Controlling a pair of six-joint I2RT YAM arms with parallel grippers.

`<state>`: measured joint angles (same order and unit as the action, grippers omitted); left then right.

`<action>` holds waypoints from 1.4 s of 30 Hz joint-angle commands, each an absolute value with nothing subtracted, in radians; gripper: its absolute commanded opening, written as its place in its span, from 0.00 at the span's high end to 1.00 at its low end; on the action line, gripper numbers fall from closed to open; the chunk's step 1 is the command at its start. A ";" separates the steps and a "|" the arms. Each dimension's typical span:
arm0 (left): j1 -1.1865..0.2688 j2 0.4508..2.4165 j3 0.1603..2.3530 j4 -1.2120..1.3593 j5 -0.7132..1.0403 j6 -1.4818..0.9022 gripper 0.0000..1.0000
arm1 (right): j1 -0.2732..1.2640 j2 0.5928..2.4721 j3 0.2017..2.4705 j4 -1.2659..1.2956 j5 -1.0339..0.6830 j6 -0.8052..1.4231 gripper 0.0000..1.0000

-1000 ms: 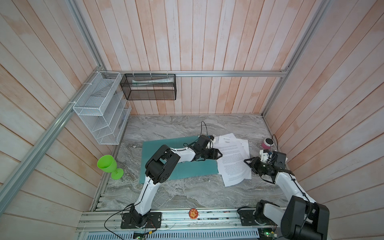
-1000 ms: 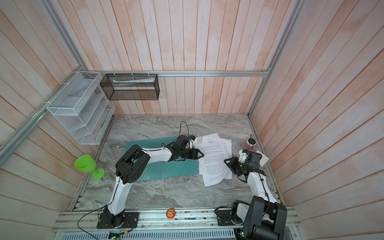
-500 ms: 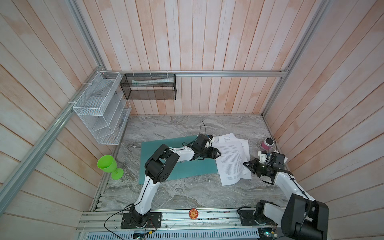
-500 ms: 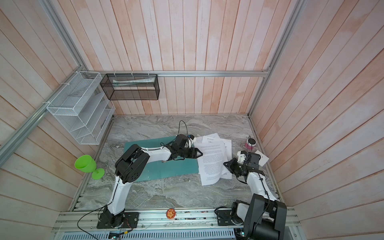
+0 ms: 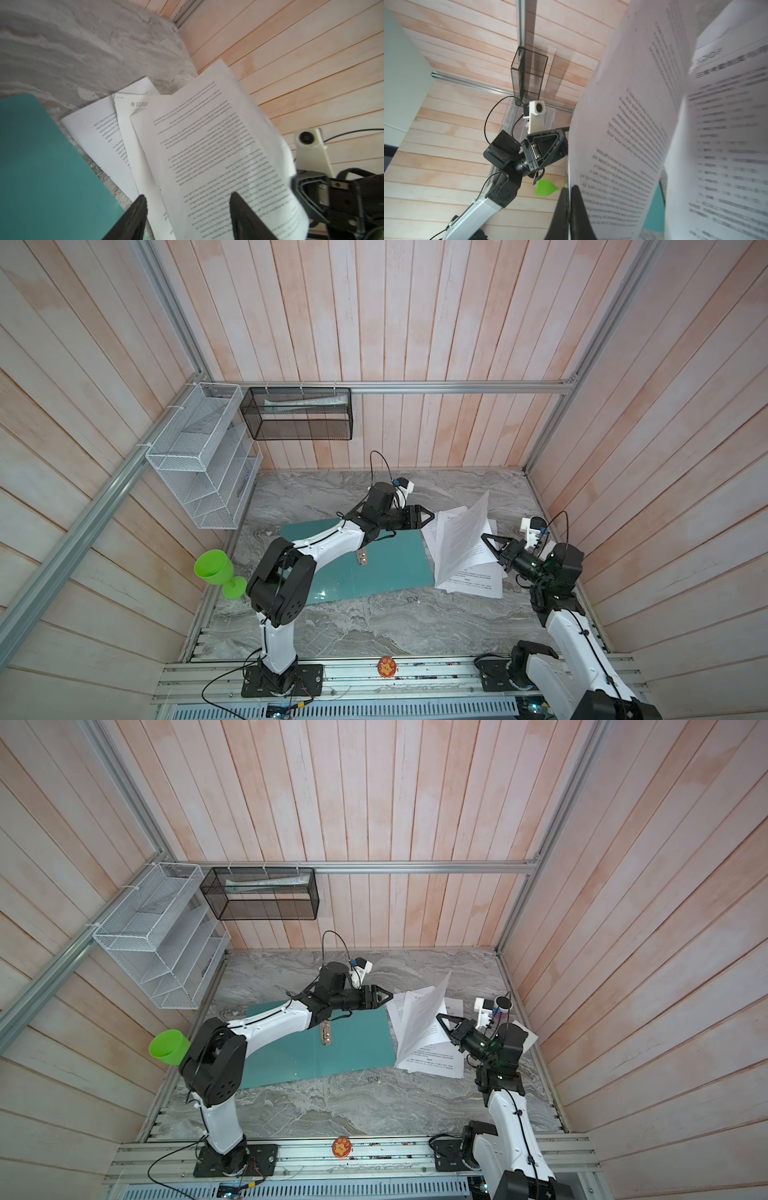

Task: Put the files into the folder

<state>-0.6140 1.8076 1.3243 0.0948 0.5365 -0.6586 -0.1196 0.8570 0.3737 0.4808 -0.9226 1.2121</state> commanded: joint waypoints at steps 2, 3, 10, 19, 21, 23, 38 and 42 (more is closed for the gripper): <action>-0.574 1.658 1.227 0.117 0.511 -0.707 0.35 | 0.038 0.919 0.482 0.695 -0.786 1.345 1.00; -0.561 1.613 1.193 0.116 0.496 -0.715 0.35 | 0.087 0.945 0.520 0.699 -0.753 1.332 1.00; -0.489 1.299 0.983 0.047 0.390 -0.723 0.34 | 0.342 1.219 0.797 0.779 -0.655 1.293 1.00; -0.291 0.999 0.785 -0.124 0.328 -0.719 0.30 | 0.533 1.591 1.093 0.977 -0.661 1.357 1.00; -0.217 0.954 0.748 -0.143 0.364 -0.723 0.30 | 0.554 1.635 1.137 0.974 -0.656 1.355 1.00; -0.150 0.918 0.722 -0.156 0.403 -0.727 0.29 | 0.569 1.666 1.164 0.983 -0.644 1.357 1.00; -0.067 0.877 0.691 -0.197 0.452 -0.717 0.30 | 0.657 1.803 1.102 0.895 -0.399 1.225 1.00; -0.063 0.874 0.682 -0.209 0.445 -0.709 0.30 | 0.705 1.856 1.048 0.833 -0.263 1.118 1.00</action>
<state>-0.0704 0.8867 0.7029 -0.1909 0.4374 -0.7261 0.6727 1.8027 1.0863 0.9020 -0.4110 1.2312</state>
